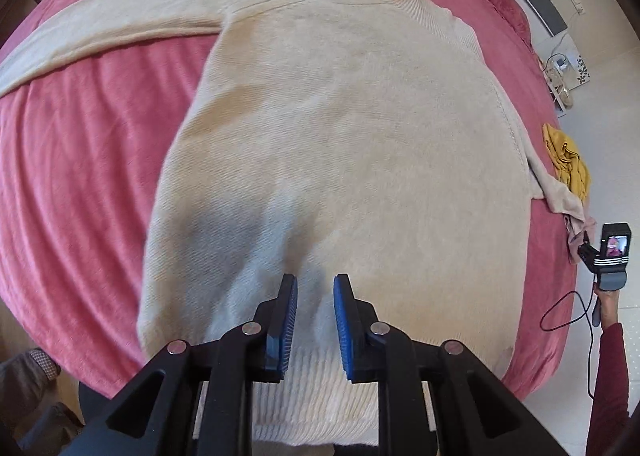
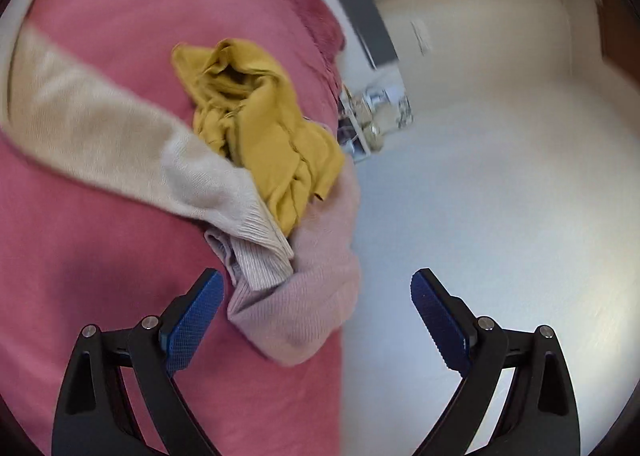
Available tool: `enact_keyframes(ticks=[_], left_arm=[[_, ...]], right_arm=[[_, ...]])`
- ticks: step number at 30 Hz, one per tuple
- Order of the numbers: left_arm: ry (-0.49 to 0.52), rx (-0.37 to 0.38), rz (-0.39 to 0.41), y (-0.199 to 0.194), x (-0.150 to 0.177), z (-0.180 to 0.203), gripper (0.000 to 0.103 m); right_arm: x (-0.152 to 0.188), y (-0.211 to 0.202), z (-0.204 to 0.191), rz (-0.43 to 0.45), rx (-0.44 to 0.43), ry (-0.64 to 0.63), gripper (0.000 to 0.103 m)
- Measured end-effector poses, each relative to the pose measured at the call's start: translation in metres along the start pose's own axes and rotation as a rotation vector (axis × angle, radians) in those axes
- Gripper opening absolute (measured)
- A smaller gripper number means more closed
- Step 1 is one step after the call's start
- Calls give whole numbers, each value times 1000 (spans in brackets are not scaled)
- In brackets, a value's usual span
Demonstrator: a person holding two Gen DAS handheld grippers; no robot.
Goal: Fold clothes
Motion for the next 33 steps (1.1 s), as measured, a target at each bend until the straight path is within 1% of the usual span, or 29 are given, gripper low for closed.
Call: enact_keyframes(ticks=[1,2,4,5,6,7,9,11,12,13,15,16,17,18,20,21,24,28,31,32,33], left_arm=[[1,-1,-8,3,0,4,18],[4,-1,-16,6,1,8,18],[14,-5,-38,15,2,17,19],[21,-6,-47,19,2,21,19],[30,-4,-57,23,2,25,19],[38,-2,-66,27,3,28,19],[49,-1,-78,33,5,34,19],[53,9,-95,39,8,38,19],[53,14,-103,42,10,40,19],[54,17,-110,45,11,42,19],[60,20,-116,49,12,46,19],[63,21,-119,51,13,48,19],[65,24,-124,53,14,51,19],[65,26,-126,53,15,52,19],[64,30,-129,53,18,54,19],[62,33,-129,52,19,54,19],[52,39,-131,51,22,54,20],[24,72,-130,49,25,53,20],[33,93,-116,42,29,56,20],[38,97,-111,39,30,57,20],[39,101,-108,37,32,57,20]], right_arm=[[-2,4,-11,15,7,-41,92],[-2,11,-15,-2,11,-54,83],[-1,31,-18,-81,-21,-36,35],[0,43,-20,-122,-43,-25,25],[2,51,-20,-150,-66,-15,22],[4,59,-22,-172,-98,-15,22],[7,69,-25,-193,-99,-39,26],[5,67,-21,-134,-36,-57,35],[4,65,-21,-103,-3,-81,42],[3,66,-23,-81,23,-112,47],[0,69,-28,-48,60,-173,48],[-1,73,-31,-45,63,-198,48],[-3,78,-34,-48,50,-223,48],[-4,83,-33,-58,20,-217,47],[-1,92,-12,-122,-139,-23,7],[1,95,-2,-153,-218,75,5],[1,105,32,-246,-454,369,5],[-3,116,82,-366,-766,764,5],[-7,125,124,-447,-990,1061,5],[-3,126,138,-449,-1026,1136,5],[2,126,149,-455,-1027,1173,5]])
Point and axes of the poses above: each gripper's, at about its wrist camera, not at the fingertips, and y roughly the way its jaws point, z to its right, x to its underside, the point moved 5 cm from there along y, roughly the way its jaws point, and after that the axes turned 14 degrees about x, right-handed, at the moved point
